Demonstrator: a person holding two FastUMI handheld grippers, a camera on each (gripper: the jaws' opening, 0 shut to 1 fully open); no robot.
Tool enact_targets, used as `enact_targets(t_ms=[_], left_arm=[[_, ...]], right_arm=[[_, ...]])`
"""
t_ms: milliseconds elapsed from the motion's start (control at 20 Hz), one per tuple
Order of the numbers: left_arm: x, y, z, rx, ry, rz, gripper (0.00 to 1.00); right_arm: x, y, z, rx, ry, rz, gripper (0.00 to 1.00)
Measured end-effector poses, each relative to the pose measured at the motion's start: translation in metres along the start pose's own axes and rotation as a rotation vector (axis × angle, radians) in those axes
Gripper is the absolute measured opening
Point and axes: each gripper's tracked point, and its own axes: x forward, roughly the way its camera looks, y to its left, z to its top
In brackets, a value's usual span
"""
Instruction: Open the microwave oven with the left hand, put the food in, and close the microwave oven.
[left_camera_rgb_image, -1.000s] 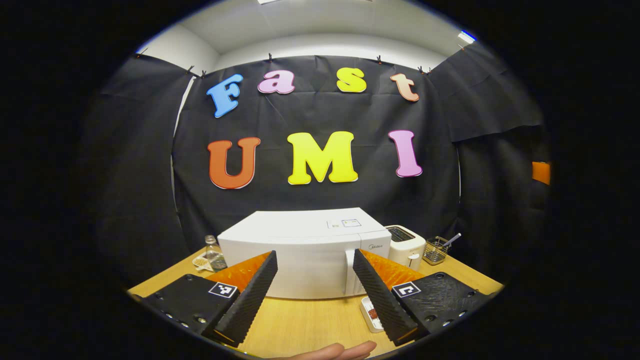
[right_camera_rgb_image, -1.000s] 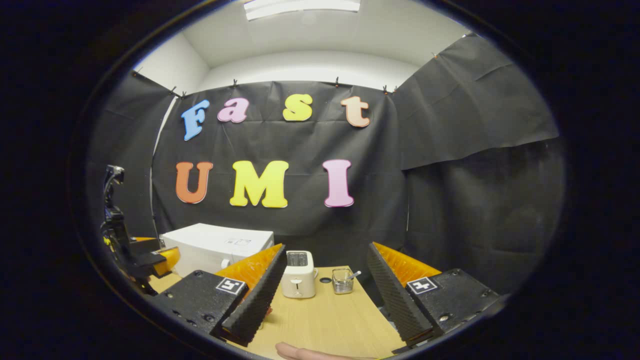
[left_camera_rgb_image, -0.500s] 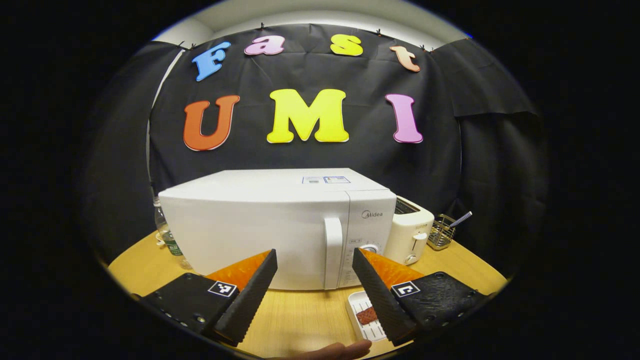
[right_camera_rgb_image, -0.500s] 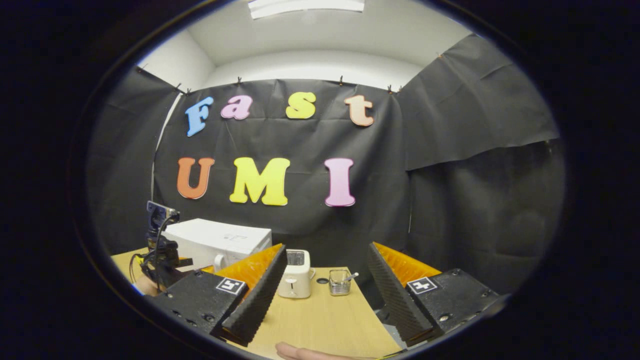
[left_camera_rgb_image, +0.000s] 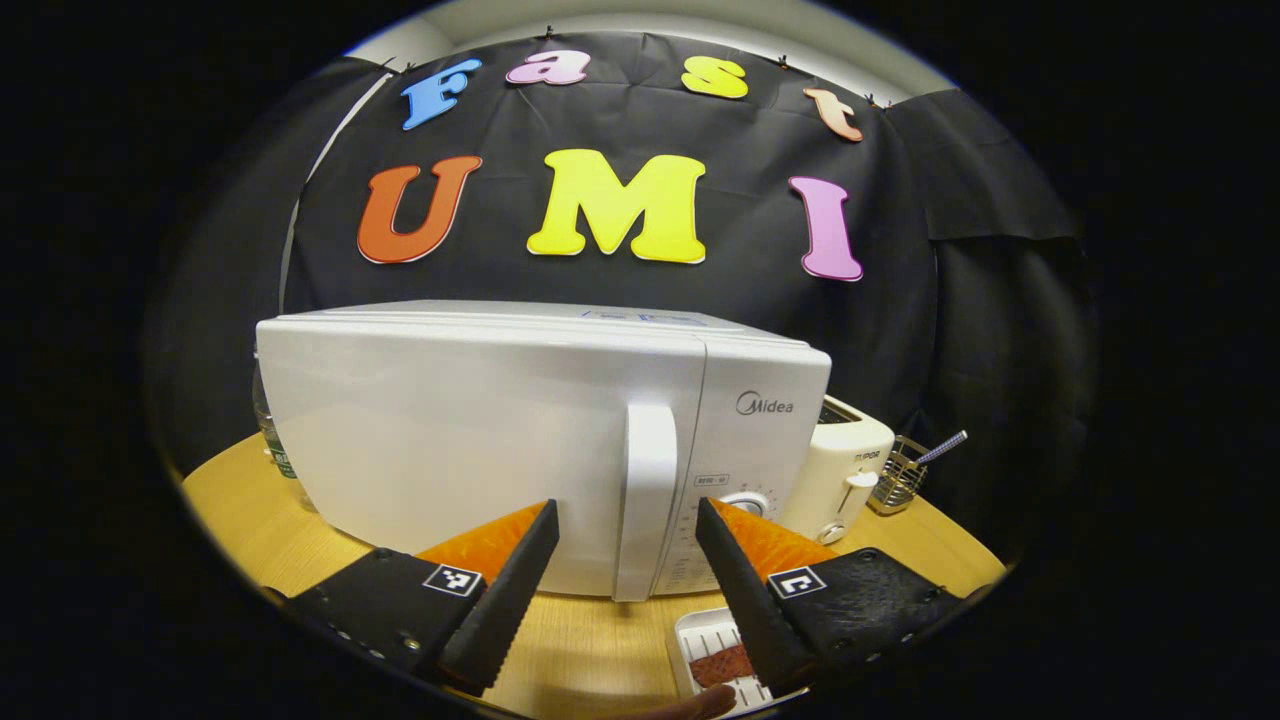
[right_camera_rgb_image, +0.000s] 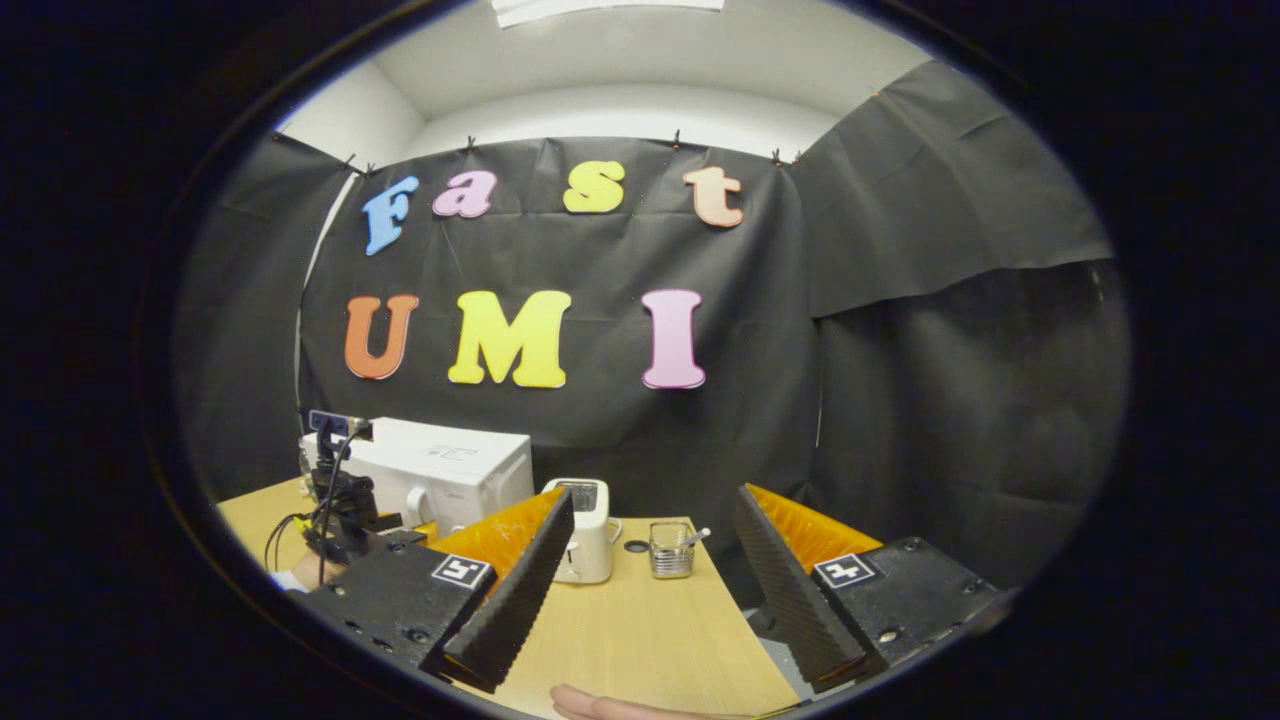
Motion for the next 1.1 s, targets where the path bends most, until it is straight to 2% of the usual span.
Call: enact_targets(t_ms=[50,150,200,300,350,400,450,500,550,750,800,850,900,1100], left_arm=[[0.005,-0.01,-0.004,0.014,0.0,-0.044,0.55],[0.01,-0.009,-0.013,0.004,0.021,-0.045,0.34],[0.01,-0.008,-0.008,-0.008,0.004,-0.032,0.4],[0.007,-0.012,-0.007,-0.034,0.009,-0.03,0.39],[0.009,-0.012,-0.007,-0.015,0.01,-0.023,0.28],[0.009,-0.012,-0.007,0.011,0.003,-0.013,0.28],[0.007,-0.011,-0.01,0.025,0.013,-0.01,0.2],[0.006,-0.008,-0.008,0.033,0.0,-0.007,0.2],[0.005,-0.008,-0.009,0.016,-0.002,-0.009,0.13],[-0.015,-0.005,-0.011,0.023,-0.021,0.011,0.12],[-0.024,-0.006,-0.013,0.018,-0.031,0.001,0.12],[-0.033,-0.004,-0.013,0.011,-0.035,-0.013,0.12],[-0.041,-0.002,-0.015,0.004,-0.032,-0.026,0.12],[-0.073,0.009,-0.022,0.019,-0.024,-0.059,0.12]], right_arm=[[0.001,-0.001,-0.002,0.002,0.004,0.002,1.0],[0.003,-0.004,-0.007,0.004,0.012,-0.002,1.0],[0.003,-0.005,-0.009,0.005,0.017,-0.003,1.0],[0.001,-0.003,-0.012,0.005,0.028,0.002,1.0],[-0.001,-0.003,-0.013,0.007,0.032,0.001,1.0],[-0.003,-0.004,-0.013,0.01,0.034,0.0,1.0],[-0.006,-0.005,-0.012,0.011,0.033,-0.001,1.0],[-0.01,-0.005,-0.011,0.009,0.032,-0.005,1.0],[-0.013,-0.007,-0.01,0.005,0.032,-0.009,1.0],[-0.029,-0.02,-0.009,-0.015,0.031,-0.041,1.0],[-0.032,-0.023,-0.011,-0.014,0.035,-0.05,0.94],[-0.036,-0.024,-0.012,-0.011,0.039,-0.051,0.94],[-0.04,-0.022,-0.012,-0.006,0.038,-0.044,1.0],[-0.05,-0.016,-0.014,0.026,0.045,-0.031,1.0]])
